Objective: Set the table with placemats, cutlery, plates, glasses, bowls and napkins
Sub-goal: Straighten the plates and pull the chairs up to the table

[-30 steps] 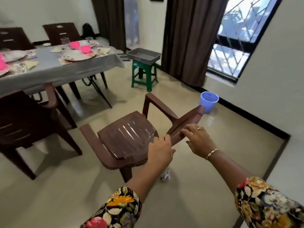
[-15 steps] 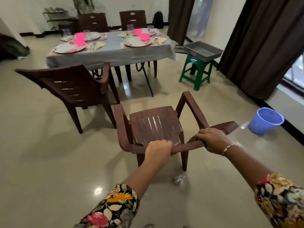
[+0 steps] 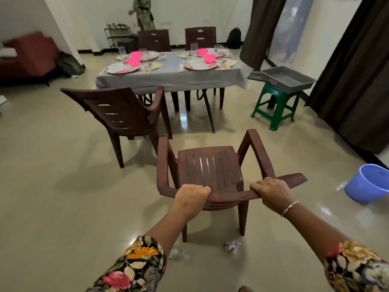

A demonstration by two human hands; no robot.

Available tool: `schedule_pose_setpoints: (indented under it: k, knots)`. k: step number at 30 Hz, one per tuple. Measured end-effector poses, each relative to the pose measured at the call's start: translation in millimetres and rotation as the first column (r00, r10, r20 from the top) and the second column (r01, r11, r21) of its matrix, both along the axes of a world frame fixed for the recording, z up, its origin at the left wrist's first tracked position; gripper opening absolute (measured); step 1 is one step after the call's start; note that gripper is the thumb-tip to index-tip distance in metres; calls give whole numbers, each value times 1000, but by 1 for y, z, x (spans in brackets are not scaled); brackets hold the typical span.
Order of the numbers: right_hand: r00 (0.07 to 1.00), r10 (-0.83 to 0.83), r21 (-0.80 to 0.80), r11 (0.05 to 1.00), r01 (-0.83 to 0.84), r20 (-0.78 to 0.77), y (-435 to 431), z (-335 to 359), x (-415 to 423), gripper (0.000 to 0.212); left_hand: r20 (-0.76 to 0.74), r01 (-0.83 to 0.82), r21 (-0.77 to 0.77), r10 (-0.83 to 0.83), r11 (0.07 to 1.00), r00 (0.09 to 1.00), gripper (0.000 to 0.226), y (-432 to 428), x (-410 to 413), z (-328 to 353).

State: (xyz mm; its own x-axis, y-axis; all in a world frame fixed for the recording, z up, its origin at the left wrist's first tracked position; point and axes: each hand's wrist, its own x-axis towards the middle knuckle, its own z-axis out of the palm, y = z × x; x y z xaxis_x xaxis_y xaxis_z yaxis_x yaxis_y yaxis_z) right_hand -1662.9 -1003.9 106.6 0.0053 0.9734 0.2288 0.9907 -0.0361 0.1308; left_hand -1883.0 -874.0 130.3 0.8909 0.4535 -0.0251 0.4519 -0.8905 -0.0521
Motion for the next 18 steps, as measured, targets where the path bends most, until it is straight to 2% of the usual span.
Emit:
schedule_pose_setpoints:
  k: [5, 11, 15, 17, 18]
  knots:
    - [999, 37, 143, 989, -36, -7, 12, -3, 0, 31, 19, -29, 9, 29, 1000, 999, 26, 10, 1, 0]
    - [999, 40, 194, 980, -39, 0, 39, -11, 19, 30, 18, -32, 42, 31, 999, 999, 26, 34, 17, 5]
    - [998, 60, 264, 962, -62, 18, 63, -10, 33, 11, 13, -43, 51, 42, 998, 999, 28, 59, 32, 4]
    - [998, 54, 279, 959, -57, 20, 77, -13, 42, 24, 9, -50, 57, 50, 997, 999, 27, 73, 42, 2]
    - [999, 45, 284, 957, -50, 25, 85, -14, 49, 23, 11, -53, 58, 52, 997, 999, 27, 82, 48, 0]
